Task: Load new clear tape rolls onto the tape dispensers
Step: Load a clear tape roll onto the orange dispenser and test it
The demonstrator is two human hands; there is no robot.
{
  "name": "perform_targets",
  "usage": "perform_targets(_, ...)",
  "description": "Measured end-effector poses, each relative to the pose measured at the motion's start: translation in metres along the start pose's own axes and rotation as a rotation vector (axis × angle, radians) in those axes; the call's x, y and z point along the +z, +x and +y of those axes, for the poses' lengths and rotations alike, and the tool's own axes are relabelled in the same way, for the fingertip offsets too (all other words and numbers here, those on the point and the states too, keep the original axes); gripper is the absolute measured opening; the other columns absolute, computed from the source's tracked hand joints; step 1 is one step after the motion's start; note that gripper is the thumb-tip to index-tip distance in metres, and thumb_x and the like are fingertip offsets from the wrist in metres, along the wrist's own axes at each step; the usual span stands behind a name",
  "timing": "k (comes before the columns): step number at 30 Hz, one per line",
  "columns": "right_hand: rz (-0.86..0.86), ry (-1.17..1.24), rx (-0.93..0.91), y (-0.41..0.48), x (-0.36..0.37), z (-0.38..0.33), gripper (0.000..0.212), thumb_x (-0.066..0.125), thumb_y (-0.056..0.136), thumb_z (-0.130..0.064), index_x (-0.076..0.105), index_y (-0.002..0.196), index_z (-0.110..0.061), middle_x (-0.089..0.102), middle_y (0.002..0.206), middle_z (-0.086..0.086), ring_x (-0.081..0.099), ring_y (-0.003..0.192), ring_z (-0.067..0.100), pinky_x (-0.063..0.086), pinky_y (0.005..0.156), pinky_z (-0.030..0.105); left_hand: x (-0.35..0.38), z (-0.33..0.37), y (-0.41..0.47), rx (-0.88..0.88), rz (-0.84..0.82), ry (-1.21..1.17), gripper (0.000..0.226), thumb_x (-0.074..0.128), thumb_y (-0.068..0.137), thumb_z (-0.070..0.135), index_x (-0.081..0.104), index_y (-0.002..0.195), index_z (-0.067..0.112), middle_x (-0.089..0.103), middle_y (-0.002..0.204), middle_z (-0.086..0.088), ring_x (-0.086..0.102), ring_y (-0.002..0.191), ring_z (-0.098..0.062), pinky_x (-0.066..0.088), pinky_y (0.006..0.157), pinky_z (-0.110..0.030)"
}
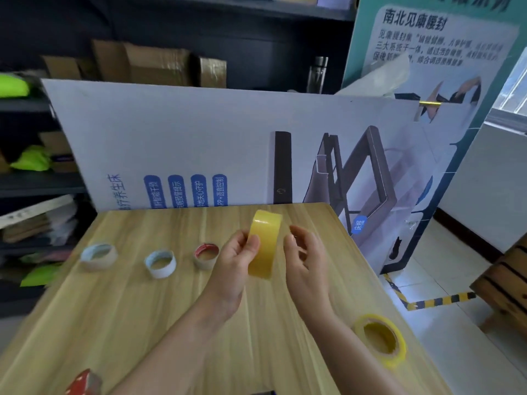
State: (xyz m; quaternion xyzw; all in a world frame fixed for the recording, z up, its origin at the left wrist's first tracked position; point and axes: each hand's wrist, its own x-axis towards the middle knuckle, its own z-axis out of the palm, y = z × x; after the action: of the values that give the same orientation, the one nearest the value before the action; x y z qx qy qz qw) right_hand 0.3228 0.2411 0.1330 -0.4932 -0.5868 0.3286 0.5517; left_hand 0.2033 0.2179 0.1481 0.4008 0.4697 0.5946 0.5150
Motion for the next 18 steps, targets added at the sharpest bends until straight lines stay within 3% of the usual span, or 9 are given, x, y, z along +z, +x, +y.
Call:
perform_targets(3,-0.157,0.104,0.001,-0.021,0.024,-0.028,0.032,0.056,0.095,-0.033,0.066,0.082,-0.006,0.06,0.068,-0.005,0.053,0.064,0.006,0.042,0.06,0.021,-0.027,0.02,-0.003,-0.063,0.071,-0.089,0.028,0.05,0.096,0.026,0.062,0.113,0.006,0.067,0.106,-0.013,0.061,0.101,-0.026,0.046,0.097,-0.046)
perform_targets(6,-0.223,0.147,0.018,-0.032,0.038,-0.048,0.007,0.067,0.089,-0.021,0.07,0.085,-0.018,0.066,0.069,-0.013,0.057,0.066,0.0,0.048,0.064,0.017,-0.051,0.04,-0.012,-0.111,0.065,-0.153,0.029,0.048,0.098,0.023,0.063,0.112,0.003,0.068,0.111,-0.02,0.065,0.099,-0.027,0.053,0.085,-0.038)
perform_targets(10,-0.29,0.301,0.119,-0.037,0.047,-0.066,0.013,0.063,0.092,-0.019,0.072,0.09,-0.011,0.07,0.076,0.003,0.061,0.072,0.01,0.051,0.069,0.027,-0.07,0.057,-0.026,-0.017,0.097,0.091,0.043,0.062,0.083,0.044,0.062,0.112,0.013,0.064,0.107,-0.016,0.062,0.093,-0.02,0.049,0.072,-0.027)
perform_targets(13,-0.338,0.391,0.191,-0.041,0.051,-0.077,0.018,0.064,0.091,-0.025,0.073,0.087,-0.011,0.066,0.076,0.002,0.057,0.072,0.015,0.048,0.071,0.032,-0.082,0.064,-0.029,0.063,0.145,0.187,0.078,0.066,0.068,0.058,0.042,0.134,0.024,0.046,0.131,0.003,0.048,0.12,-0.017,0.041,0.072,-0.021)
perform_targets(15,-0.381,0.434,0.222,-0.043,0.052,-0.083,0.022,0.066,0.087,-0.032,0.074,0.086,-0.012,0.066,0.079,0.006,0.058,0.075,0.019,0.048,0.074,0.037,-0.085,0.07,-0.034,0.037,0.058,0.129,0.083,0.068,0.068,0.064,0.036,0.139,0.034,0.041,0.141,0.007,0.046,0.125,-0.018,0.047,0.081,-0.027)
perform_targets(18,-0.436,0.488,0.25,-0.046,0.05,-0.091,0.026,0.064,0.09,-0.032,0.074,0.091,-0.008,0.068,0.082,0.008,0.06,0.078,0.021,0.05,0.075,0.038,-0.085,0.075,-0.043,0.001,0.052,0.091,0.069,0.068,0.064,0.063,0.055,0.122,0.028,0.059,0.125,-0.01,0.061,0.109,-0.029,0.051,0.091,-0.051)
